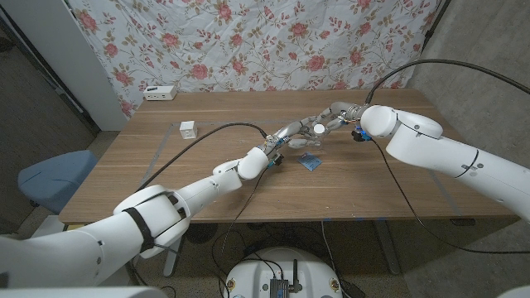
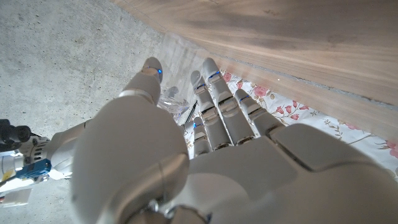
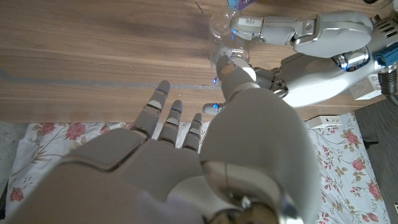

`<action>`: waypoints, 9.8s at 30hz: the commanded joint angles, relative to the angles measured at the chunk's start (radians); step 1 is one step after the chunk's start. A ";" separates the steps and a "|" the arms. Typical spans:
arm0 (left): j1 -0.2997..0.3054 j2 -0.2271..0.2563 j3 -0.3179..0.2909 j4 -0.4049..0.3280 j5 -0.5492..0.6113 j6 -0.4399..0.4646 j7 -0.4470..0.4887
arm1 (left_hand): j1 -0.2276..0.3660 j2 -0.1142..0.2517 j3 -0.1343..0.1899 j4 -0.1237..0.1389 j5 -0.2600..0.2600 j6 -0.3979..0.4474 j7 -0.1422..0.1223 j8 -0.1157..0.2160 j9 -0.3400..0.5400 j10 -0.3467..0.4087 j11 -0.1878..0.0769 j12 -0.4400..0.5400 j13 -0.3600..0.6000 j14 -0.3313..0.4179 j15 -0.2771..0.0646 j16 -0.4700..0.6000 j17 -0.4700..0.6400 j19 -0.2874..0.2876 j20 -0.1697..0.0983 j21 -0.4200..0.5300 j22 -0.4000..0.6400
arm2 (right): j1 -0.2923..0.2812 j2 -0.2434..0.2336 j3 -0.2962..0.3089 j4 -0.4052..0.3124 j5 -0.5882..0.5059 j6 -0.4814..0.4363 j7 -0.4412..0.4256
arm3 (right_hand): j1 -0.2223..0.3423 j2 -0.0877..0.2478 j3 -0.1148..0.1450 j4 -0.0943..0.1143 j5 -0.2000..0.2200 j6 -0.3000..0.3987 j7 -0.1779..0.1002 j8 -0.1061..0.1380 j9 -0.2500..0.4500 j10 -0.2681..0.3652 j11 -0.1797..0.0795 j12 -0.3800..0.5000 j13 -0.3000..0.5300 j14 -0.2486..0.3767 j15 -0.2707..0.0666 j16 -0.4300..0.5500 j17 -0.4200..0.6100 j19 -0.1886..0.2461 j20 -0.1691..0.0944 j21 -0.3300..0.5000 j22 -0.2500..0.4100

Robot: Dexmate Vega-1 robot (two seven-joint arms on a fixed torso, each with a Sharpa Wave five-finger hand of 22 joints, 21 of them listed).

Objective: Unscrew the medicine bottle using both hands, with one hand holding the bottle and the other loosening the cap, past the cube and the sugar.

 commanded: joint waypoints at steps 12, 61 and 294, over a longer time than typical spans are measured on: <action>0.004 0.007 0.007 -0.021 -0.001 0.010 0.010 | 0.003 0.005 0.015 0.005 0.003 0.005 -0.004 -0.001 0.001 0.071 -0.069 0.006 0.002 0.011 -0.081 0.001 0.002 0.007 -0.119 -0.002 0.000 | -0.024 -0.008 0.033 0.003 0.034 0.025 -0.012 | -0.020 -0.018 -0.015 0.017 -0.003 -0.007 0.003 -0.012 -0.003 -0.002 0.008 0.001 0.002 0.003 0.014 0.003 0.000 0.002 0.008 0.005 0.002; 0.050 0.045 -0.016 -0.128 0.022 0.053 0.006 | 0.008 0.004 0.015 0.002 0.004 0.007 -0.005 -0.001 0.001 0.071 -0.065 0.006 0.003 0.010 -0.083 0.001 0.003 0.006 -0.118 -0.002 0.000 | -0.143 -0.067 0.175 -0.044 0.201 0.095 -0.111 | -0.051 -0.031 -0.039 0.024 -0.007 0.017 0.005 -0.021 -0.009 0.020 0.033 0.007 0.002 0.020 0.023 0.012 0.000 0.037 0.024 0.017 0.001; 0.413 0.303 -0.187 -0.594 0.116 0.443 0.309 | -0.035 -0.021 -0.009 0.014 0.013 0.008 -0.027 0.000 0.001 -0.017 -0.095 -0.005 -0.002 -0.111 -0.086 -0.006 0.000 -0.013 -0.050 0.000 0.002 | -0.352 0.186 0.298 0.329 0.433 0.294 -0.624 | -0.185 -0.076 -0.118 0.033 -0.014 0.069 0.043 -0.042 -0.006 0.063 0.071 0.004 0.003 0.056 0.020 0.018 0.002 0.100 -0.037 0.016 0.002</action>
